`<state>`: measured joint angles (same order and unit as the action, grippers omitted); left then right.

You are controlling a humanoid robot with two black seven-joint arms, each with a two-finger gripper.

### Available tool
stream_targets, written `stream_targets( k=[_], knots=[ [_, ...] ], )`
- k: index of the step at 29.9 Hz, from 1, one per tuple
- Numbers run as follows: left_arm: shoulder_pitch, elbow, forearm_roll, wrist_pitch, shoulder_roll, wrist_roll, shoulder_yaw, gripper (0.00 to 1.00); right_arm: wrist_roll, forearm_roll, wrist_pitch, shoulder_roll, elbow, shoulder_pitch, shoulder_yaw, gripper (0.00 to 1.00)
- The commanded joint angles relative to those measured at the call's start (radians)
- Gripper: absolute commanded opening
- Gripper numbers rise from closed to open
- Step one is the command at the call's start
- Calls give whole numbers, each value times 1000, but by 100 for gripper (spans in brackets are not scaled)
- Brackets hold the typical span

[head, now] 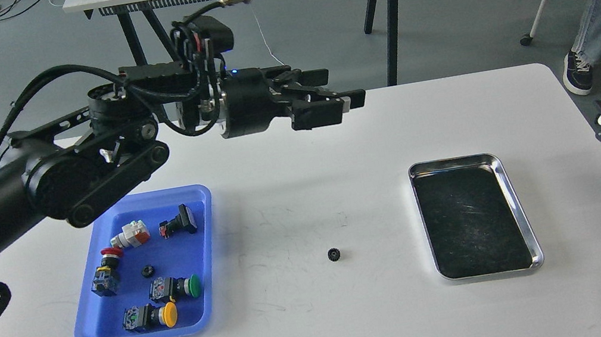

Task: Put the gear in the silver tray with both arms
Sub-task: 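Withdraw the left gripper and swing the right gripper toward the gear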

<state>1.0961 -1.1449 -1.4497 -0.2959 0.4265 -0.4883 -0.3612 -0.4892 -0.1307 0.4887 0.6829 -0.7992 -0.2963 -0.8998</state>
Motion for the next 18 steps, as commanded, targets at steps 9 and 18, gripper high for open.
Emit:
stream_targets(
  k=[9,18],
  knots=[
    [-669,-33,583,-140,-104,0,-778,97,1,-548,0,23,-107,-196,67,100],
    [-872,-33,631,-175,-209,0,-944,99,1,-1182,0,32,-382,-436,308,100]
  ],
)
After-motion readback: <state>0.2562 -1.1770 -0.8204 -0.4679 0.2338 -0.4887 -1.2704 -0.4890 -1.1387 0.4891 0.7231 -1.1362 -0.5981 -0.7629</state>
